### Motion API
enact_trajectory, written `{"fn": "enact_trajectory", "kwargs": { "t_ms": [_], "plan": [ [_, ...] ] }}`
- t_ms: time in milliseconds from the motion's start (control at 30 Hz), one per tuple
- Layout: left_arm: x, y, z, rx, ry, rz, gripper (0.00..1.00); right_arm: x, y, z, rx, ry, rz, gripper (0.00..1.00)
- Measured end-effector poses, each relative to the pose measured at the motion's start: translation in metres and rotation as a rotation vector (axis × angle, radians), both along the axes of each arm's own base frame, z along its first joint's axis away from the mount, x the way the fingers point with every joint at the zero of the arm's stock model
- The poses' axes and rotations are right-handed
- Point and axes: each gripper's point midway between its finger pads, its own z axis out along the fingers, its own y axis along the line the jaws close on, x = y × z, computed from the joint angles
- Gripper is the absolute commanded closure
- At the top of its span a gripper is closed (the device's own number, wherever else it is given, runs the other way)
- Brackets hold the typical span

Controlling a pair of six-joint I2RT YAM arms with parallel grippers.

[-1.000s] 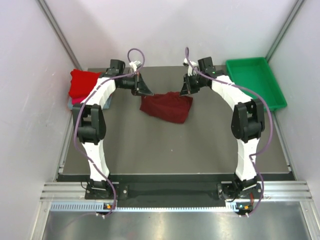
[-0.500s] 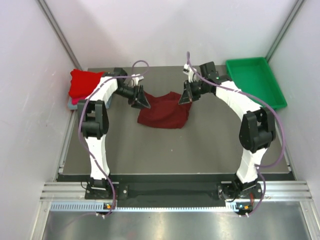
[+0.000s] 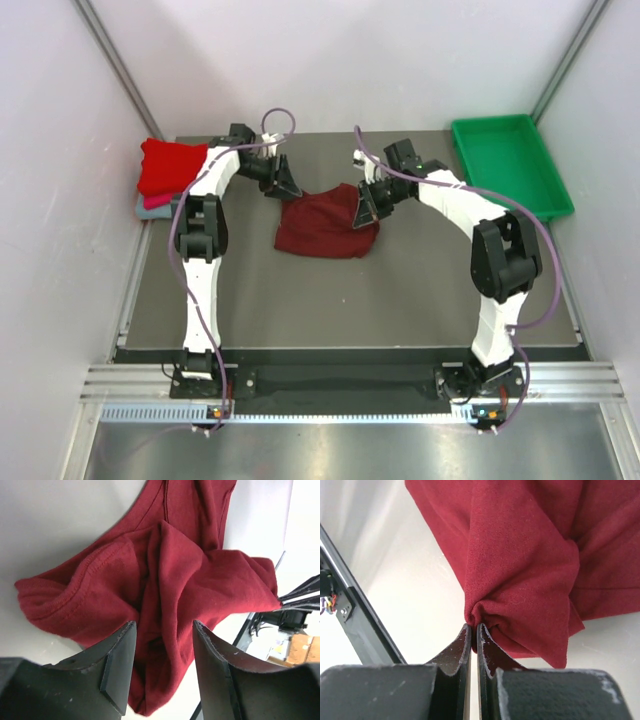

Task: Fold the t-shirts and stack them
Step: Fold the tshirt

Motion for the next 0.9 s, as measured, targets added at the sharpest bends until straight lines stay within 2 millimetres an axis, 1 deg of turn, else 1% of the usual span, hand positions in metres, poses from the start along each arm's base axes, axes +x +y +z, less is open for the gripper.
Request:
{"fn": "enact_trajectory", "kwargs": {
  "t_ms": [167, 300, 333, 367, 433, 467, 500, 533, 600, 733, 833, 900],
  "plan": [
    [0.003, -0.005, -0.006, -0.035, 0.027, 0.023, 0.50, 0.000, -0.002, -0.003, -0.016, -0.007, 0.002, 1.00],
    [0.012, -0.014, -0.011, -0.082, 0.040, 0.042, 0.50, 0.002, -0.004, -0.005, -0.027, -0.019, 0.003, 1.00],
    [0.013, -0.016, -0.012, -0.090, 0.042, 0.044, 0.53, 0.002, -0.004, -0.005, -0.030, -0.022, 0.003, 1.00],
    [0.014, -0.019, -0.013, -0.100, 0.048, 0.047, 0.56, 0.002, -0.004, -0.005, -0.032, -0.023, 0.003, 1.00],
    [0.015, -0.026, -0.014, -0.121, 0.062, 0.047, 0.67, 0.003, -0.005, -0.006, -0.036, -0.027, 0.003, 1.00],
    [0.014, -0.031, -0.013, -0.136, 0.070, 0.043, 0.70, 0.003, -0.005, -0.006, -0.039, -0.030, 0.004, 1.00],
    [0.014, -0.035, -0.012, -0.145, 0.074, 0.038, 0.76, 0.003, -0.005, -0.006, -0.043, -0.033, 0.004, 1.00],
    [0.012, -0.039, -0.010, -0.157, 0.082, 0.034, 0.87, 0.003, -0.005, -0.007, -0.047, -0.036, 0.004, 1.00],
    [0.011, -0.046, -0.006, -0.182, 0.090, 0.025, 1.00, 0.005, -0.007, -0.008, -0.058, -0.043, 0.000, 1.00],
    [0.009, -0.054, 0.001, -0.226, 0.109, 0.014, 1.00, 0.011, -0.012, -0.011, -0.095, -0.064, -0.022, 1.00],
    [0.011, -0.048, 0.004, -0.247, 0.127, 0.032, 1.00, 0.017, -0.016, -0.008, -0.116, -0.084, -0.039, 1.00],
    [0.015, -0.040, 0.009, -0.257, 0.128, 0.052, 1.00, 0.025, -0.019, -0.002, -0.126, -0.113, -0.051, 1.00]
  ]
}}
